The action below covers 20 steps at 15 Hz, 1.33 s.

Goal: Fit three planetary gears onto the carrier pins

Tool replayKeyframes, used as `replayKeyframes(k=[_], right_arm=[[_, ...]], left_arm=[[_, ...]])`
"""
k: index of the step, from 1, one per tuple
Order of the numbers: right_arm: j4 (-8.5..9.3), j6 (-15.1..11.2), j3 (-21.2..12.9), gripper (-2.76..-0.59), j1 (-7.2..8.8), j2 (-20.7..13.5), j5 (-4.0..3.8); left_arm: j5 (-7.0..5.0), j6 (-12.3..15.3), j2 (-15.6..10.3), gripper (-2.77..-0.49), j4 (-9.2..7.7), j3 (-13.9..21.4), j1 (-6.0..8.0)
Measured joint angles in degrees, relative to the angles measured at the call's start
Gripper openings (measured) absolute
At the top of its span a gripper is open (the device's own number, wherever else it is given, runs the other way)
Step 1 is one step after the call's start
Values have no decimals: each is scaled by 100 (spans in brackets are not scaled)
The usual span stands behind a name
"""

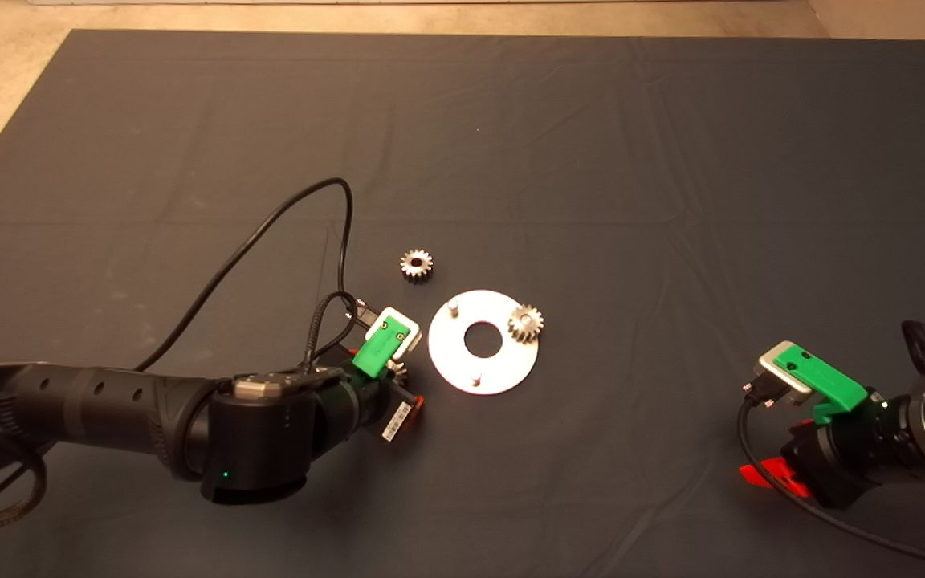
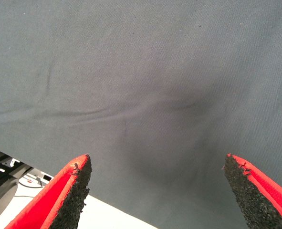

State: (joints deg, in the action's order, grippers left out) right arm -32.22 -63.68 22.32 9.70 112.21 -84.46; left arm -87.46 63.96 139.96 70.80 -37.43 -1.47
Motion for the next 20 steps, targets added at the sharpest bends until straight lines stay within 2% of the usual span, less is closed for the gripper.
replayKeyframes(k=[3, 6, 7, 10, 12, 13, 15, 20], right_arm=[[0, -1, 0, -131, 0, -1, 1], [0, 1, 0, -131, -1, -1, 2], [0, 1, 0, -131, -1, -4, 1], [0, 25, 0, -131, 0, -85, 4], [0, 84, 0, -131, -1, -163, 4], [0, 98, 0, -131, -1, -196, 6], [0, 153, -2, -131, -1, -260, 6], [0, 172, -2, -131, -1, -268, 116]], left_arm=[[-1, -1, -46, -131, 55, 0, -24], [1, -2, -46, -132, 61, 0, -24], [0, -2, -46, -143, 61, 0, -24], [0, -2, -48, -160, 62, 0, -27], [2, -2, -44, -161, 63, 0, -24], [0, -2, -44, -172, 63, 0, -24], [0, -2, -40, -173, 63, 0, -24], [6, 0, -24, -203, 63, 0, -24]])
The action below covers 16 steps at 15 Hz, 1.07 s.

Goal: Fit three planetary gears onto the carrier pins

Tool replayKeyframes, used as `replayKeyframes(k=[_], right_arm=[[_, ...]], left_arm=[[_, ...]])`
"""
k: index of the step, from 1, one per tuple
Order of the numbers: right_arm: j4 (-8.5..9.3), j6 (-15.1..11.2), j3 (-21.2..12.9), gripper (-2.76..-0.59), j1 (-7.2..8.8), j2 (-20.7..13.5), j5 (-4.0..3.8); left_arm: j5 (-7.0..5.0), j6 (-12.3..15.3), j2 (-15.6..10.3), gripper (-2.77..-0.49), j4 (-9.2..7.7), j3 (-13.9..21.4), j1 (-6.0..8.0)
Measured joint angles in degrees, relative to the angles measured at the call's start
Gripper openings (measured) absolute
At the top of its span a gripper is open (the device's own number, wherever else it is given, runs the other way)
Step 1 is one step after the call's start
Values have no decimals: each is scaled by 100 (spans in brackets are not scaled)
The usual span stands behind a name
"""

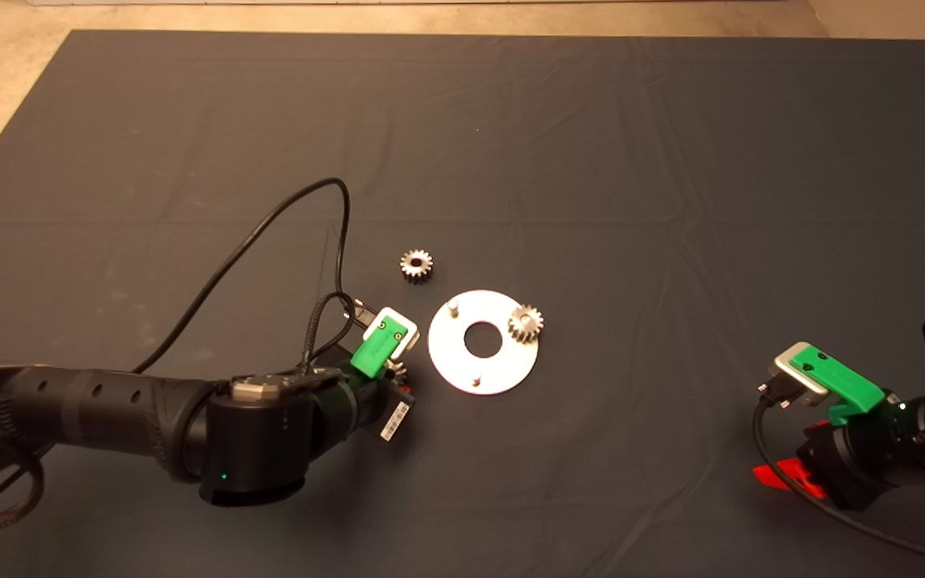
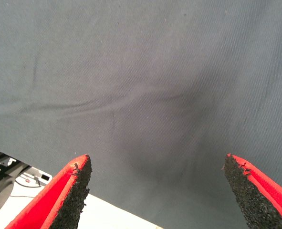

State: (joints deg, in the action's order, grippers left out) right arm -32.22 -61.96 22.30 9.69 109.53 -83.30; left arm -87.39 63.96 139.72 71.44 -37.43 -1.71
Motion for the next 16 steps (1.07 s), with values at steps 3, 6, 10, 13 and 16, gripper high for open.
replayKeyframes(k=[3, 6, 10, 13, 16], right_arm=[[0, 1, 0, -131, 0, -2, 4], [0, 65, 0, -131, 0, -20, 17], [0, 69, 0, -131, 0, -22, 17], [0, 70, 0, -131, 0, -21, 20], [0, 72, 0, -131, 0, -22, 17]], left_arm=[[24, 0, 0, -216, 0, 0, -2], [25, 0, 2, -222, -2, 0, -2], [22, 0, 0, -226, -1, 2, -2], [7, -2, -2, -232, 0, 39, -2], [-9, -10, -5, -238, -9, 133, -20]])
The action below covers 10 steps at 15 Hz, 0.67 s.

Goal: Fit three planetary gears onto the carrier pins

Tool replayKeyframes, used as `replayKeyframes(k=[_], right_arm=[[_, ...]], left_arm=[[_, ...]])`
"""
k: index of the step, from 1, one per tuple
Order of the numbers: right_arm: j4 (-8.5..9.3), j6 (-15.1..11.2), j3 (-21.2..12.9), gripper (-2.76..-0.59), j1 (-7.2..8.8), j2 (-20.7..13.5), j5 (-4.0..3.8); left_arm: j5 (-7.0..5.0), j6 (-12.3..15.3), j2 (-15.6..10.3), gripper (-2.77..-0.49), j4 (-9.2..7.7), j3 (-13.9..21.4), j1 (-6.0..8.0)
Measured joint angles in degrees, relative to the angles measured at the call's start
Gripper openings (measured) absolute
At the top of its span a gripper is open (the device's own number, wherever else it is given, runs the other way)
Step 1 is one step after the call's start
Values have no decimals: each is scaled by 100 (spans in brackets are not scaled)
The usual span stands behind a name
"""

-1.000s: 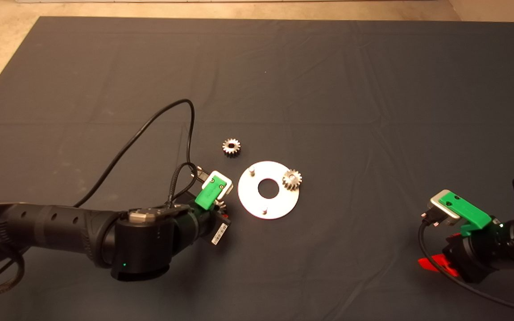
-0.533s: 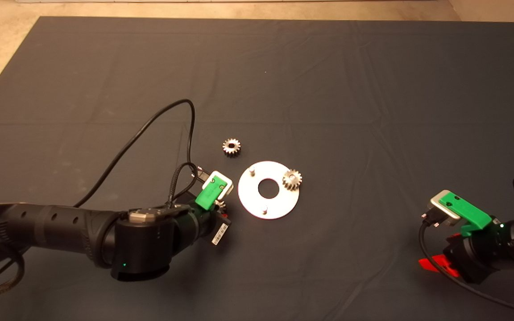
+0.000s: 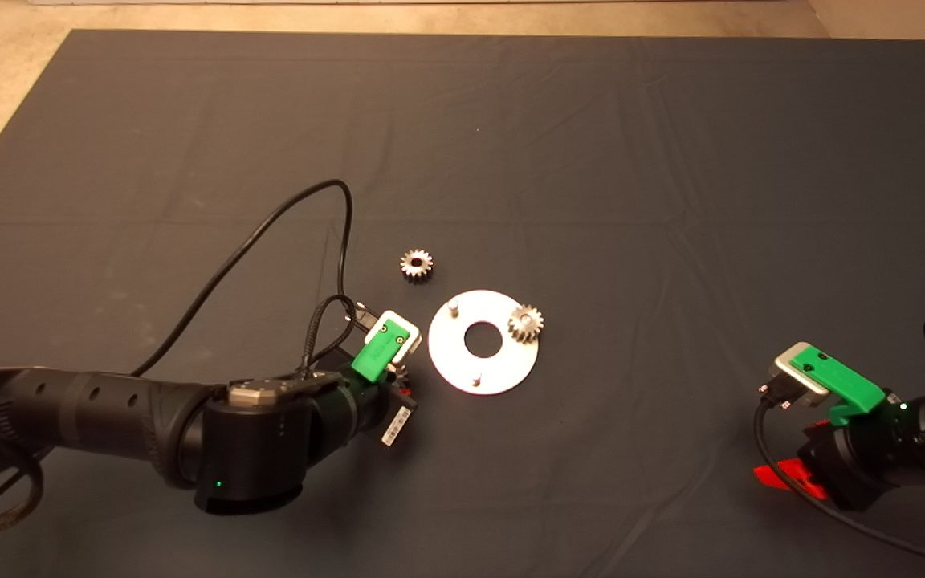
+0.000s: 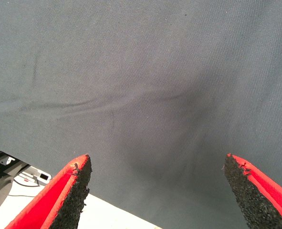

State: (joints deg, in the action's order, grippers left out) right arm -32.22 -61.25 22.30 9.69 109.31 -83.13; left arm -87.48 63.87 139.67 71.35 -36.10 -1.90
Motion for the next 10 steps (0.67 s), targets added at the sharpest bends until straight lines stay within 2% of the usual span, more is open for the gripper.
replayKeyframes(k=[5, 7, 8, 10], right_arm=[[0, 2, 0, -131, 0, 0, 2], [0, 2, 0, -131, 0, 0, 25], [0, 4, 0, -131, 0, -7, 68], [0, 9, 0, -131, 0, -13, 68]], left_arm=[[-2, -9, 5, -244, 1, 335, 0], [-13, -11, 19, -245, 1, 445, 1], [-20, -11, 35, -248, 1, 519, 1], [-22, -11, 90, -251, 0, 684, 1]])
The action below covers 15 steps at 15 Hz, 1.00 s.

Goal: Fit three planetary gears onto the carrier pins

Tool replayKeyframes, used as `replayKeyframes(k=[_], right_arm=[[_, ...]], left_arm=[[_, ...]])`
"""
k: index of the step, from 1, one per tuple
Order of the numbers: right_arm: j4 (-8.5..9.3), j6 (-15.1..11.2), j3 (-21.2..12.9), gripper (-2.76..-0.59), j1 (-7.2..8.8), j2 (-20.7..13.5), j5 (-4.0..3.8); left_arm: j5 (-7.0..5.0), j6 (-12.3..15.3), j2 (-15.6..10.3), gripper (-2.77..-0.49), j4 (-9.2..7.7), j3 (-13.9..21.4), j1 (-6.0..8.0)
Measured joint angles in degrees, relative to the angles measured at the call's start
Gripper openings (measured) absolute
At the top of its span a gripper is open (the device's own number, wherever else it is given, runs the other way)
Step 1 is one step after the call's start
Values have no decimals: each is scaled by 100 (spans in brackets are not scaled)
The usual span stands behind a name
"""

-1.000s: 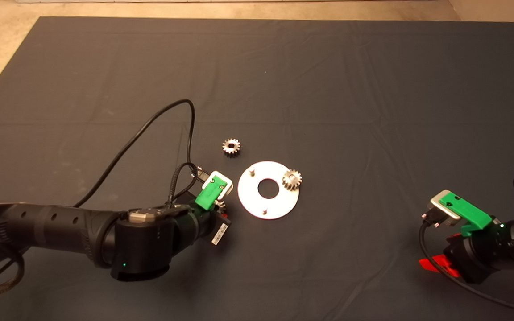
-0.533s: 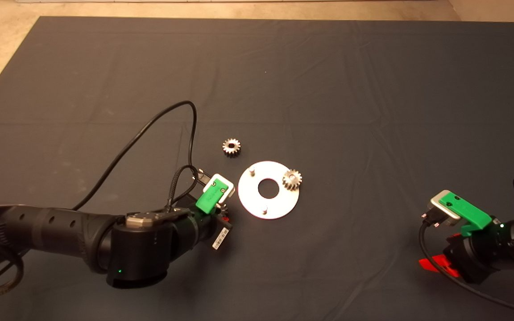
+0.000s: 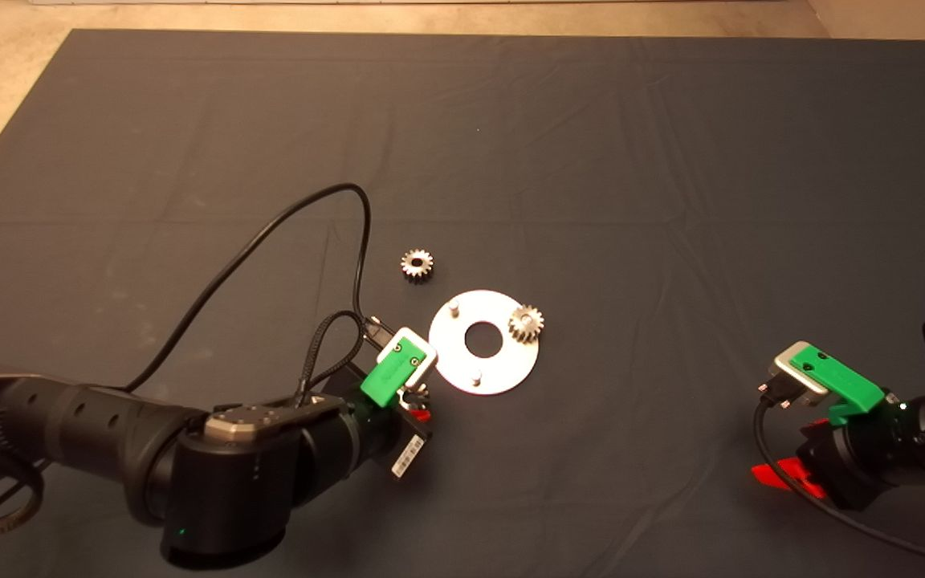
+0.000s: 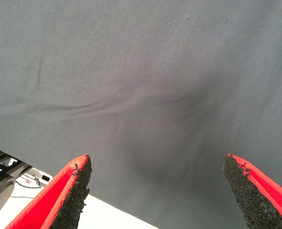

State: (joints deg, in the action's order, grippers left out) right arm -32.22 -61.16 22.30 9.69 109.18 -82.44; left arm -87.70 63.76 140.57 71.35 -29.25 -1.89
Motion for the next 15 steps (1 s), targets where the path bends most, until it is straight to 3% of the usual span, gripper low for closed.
replayKeyframes(k=[4, 9, 12, 15], right_arm=[[0, 2, 0, -131, 0, -2, 0], [0, 2, 0, -131, 0, -4, 1], [0, 2, -2, -131, 0, -17, 1], [0, 6, -2, -131, 0, -33, 9]], left_arm=[[2, -1, 234, -251, -8, 128, 11], [-20, -3, 535, -253, -256, 117, 199], [-23, -30, 629, -254, -375, -61, 340], [-41, -179, 758, -255, -495, -286, 379]])
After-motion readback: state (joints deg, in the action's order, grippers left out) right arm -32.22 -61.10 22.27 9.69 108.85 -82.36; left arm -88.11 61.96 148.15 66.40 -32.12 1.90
